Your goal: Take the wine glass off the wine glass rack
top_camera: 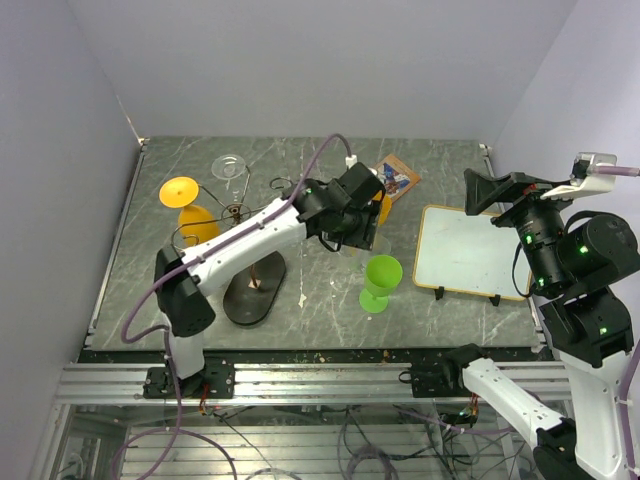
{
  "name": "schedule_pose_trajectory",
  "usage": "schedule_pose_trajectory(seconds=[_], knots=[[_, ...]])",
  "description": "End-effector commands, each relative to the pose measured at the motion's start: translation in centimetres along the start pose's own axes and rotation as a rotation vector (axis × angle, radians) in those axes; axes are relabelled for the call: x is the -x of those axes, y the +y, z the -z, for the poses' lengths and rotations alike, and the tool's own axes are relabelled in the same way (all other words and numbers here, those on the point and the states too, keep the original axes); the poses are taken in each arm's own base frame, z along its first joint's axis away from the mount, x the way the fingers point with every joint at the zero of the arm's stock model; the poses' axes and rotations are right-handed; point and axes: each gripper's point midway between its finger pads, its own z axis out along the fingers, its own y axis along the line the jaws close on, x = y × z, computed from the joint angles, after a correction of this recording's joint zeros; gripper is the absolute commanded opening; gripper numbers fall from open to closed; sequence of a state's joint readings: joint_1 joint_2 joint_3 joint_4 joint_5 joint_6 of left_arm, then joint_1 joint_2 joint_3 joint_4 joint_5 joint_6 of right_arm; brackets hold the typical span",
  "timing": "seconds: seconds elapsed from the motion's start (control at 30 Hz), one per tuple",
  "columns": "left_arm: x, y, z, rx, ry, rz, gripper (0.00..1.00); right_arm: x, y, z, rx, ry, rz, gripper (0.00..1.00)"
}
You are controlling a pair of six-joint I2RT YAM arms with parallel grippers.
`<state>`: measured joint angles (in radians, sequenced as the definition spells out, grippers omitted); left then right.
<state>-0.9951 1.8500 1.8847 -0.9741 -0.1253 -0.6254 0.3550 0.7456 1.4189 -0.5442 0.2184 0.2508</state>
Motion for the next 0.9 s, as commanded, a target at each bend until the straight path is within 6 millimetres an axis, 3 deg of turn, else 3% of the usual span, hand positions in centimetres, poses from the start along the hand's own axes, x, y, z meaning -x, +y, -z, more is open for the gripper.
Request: schedule_pose_trajectory(seconds=[0.0, 0.3, 0.43, 0.53, 0.7, 0.87], knots=[[2.7, -2.3, 4.8, -0.114, -0.102, 0.022, 0.68, -0.1, 0.4, -0.1, 0.02, 0.0, -0.015, 1.0], [4.8, -6.5, 11.6, -0.396, -0.205, -0.008, 0.68, -1.2, 1.7, -1.2, 0.072, 0.036, -0.049, 1.0], [5.7, -7.5, 15.9, -0.5, -0.282, -0.048, 0.69, -1.7, 2.6, -2.0, 0.105, 0.056, -0.078, 1.0], [6.6, -7.4, 20.4, -0.565, -0.381, -0.082, 0.7, -2.2, 3.7, -2.9, 0.15, 0.075, -0.108, 1.0], [6.9, -4.6, 26.4, -0.537, -0.534, -0.091, 0.74, -3.9, 6.1, -5.1, 0.24, 0.147, -0.167, 1.0], [6.3, 1.4, 29.9, -0.345, -0.646, -0.013, 0.77, -6.3, 10.0, -7.8, 0.404, 0.256, -0.247, 1.0]])
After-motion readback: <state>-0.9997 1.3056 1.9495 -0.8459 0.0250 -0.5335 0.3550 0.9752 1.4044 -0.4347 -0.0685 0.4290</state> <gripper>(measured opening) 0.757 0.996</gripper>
